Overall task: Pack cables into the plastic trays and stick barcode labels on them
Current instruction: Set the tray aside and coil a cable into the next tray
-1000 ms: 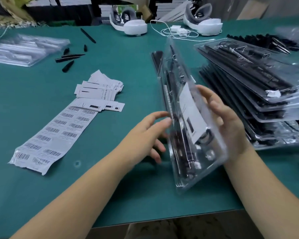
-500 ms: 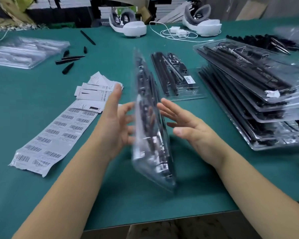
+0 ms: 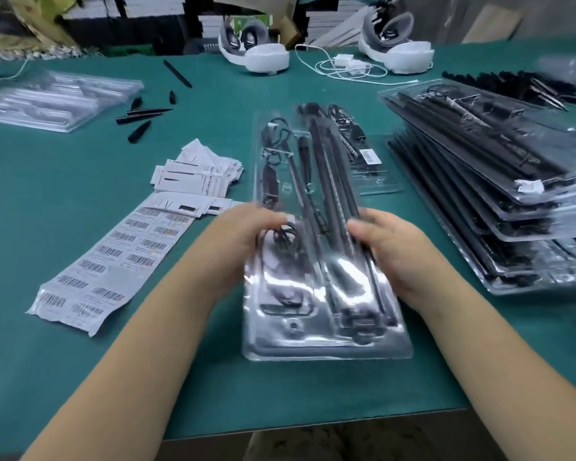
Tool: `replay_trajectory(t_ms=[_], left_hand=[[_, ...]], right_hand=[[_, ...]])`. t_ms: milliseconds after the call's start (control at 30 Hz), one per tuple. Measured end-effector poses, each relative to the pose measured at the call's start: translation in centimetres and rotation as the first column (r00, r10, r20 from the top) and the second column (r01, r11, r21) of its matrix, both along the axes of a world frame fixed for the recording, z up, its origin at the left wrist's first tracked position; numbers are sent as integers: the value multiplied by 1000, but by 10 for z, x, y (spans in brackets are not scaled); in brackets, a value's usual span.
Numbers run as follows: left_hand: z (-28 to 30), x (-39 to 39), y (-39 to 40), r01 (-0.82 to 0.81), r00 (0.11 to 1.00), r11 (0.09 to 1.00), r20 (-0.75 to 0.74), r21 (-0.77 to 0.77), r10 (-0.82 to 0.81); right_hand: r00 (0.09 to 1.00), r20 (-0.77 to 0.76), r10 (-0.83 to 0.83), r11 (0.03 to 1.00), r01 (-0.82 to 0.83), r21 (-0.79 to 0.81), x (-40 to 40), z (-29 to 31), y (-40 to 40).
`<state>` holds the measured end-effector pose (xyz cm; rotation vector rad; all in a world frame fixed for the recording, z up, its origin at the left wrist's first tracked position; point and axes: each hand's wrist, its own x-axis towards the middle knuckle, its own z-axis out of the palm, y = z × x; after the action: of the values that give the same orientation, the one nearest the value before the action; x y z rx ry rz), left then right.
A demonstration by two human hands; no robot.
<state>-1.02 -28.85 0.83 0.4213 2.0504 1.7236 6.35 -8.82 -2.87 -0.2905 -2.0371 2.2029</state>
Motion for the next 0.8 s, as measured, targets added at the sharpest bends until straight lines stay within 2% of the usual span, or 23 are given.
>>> replay_trajectory(t_ms=[67, 100, 167, 233, 300, 400, 500, 567, 600, 633, 700, 800], left_hand=[[-10, -8, 0, -32, 987, 957, -162, -287, -15], [-13, -12, -2, -76, 979, 924, -204, -374, -2], [-19, -23, -5, -198, 950, 861, -309, -469, 50], [-25, -33, -7, -305, 901, 763, -433, -570, 36], [-30, -44, -10, -423, 838, 679, -544, -600, 40], [-34, -64, -24, -605, 728, 588, -672, -536, 136], [-38, -78, -40, -598, 779, 455, -611, -660, 139], [-39, -80, -46, -532, 846, 296, -515, -793, 141], [-37, -80, -49, -509, 859, 242, -469, -826, 206], [-33, -81, -52, -503, 852, 221, -436, -835, 290], [-29, -82, -60, -508, 827, 236, -392, -829, 403], [-27, -78, -67, -433, 864, 220, -333, -874, 377]], right_hand=[[999, 33, -20, 998, 18, 65, -2, -4, 5], [999, 51, 6, 998, -9, 57, -2, -5, 6], [996, 83, 22, 998, -27, 65, -2, -5, 6], [992, 124, -34, 986, 13, 168, -4, -7, 4], [987, 150, -63, 971, 26, 238, -6, -10, 2], [981, 182, -75, 971, 30, 238, -5, -13, 1], [967, 198, -162, 861, 40, 507, -3, -11, -1], [958, 190, -215, 775, 48, 631, -1, -9, -5], [957, 176, -230, 745, 56, 665, 0, -9, -6], [958, 156, -238, 714, 64, 697, 1, -8, -7], [962, 127, -242, 663, 69, 745, 3, -6, -9], [961, 116, -250, 666, 84, 741, 4, -5, -9]])
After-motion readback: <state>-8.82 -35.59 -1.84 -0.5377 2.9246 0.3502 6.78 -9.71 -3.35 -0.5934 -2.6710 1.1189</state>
